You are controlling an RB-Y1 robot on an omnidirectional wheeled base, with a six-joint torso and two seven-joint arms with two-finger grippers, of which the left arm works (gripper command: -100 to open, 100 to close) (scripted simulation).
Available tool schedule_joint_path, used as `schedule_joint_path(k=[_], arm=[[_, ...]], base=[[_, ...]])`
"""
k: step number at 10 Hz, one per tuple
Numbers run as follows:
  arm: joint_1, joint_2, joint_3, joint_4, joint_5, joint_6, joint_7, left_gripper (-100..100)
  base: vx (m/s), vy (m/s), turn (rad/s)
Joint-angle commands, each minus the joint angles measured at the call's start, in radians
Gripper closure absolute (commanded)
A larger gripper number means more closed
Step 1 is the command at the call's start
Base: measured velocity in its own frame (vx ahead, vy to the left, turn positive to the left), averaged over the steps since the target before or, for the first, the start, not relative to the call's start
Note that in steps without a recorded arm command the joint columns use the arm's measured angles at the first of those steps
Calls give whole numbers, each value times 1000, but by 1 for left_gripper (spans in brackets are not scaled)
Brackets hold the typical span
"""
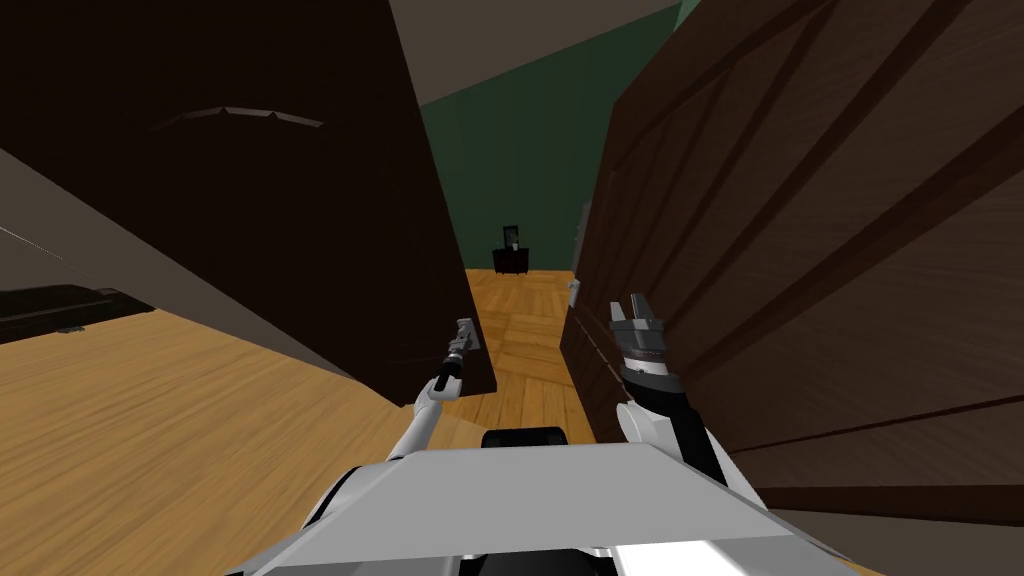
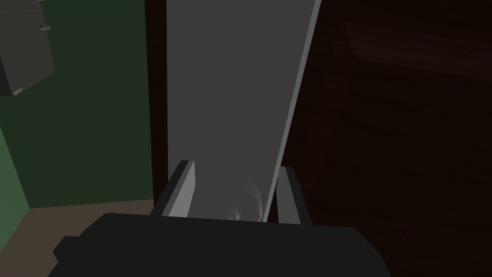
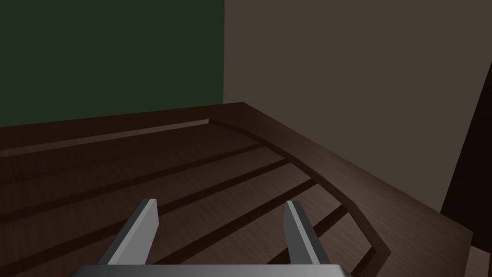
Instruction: Push the door open
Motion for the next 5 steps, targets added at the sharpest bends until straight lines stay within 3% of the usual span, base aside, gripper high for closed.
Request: schedule_joint_path(k=[1, 3, 5], arm=[[-8, 19, 14, -32, 10, -3, 18, 100], [-18, 14, 31, -24, 34, -2, 67, 100], [-18, 14, 31, -24, 34, -2, 67, 100]], base=[[57, -27, -9], [118, -26, 6], [54, 0, 5]])
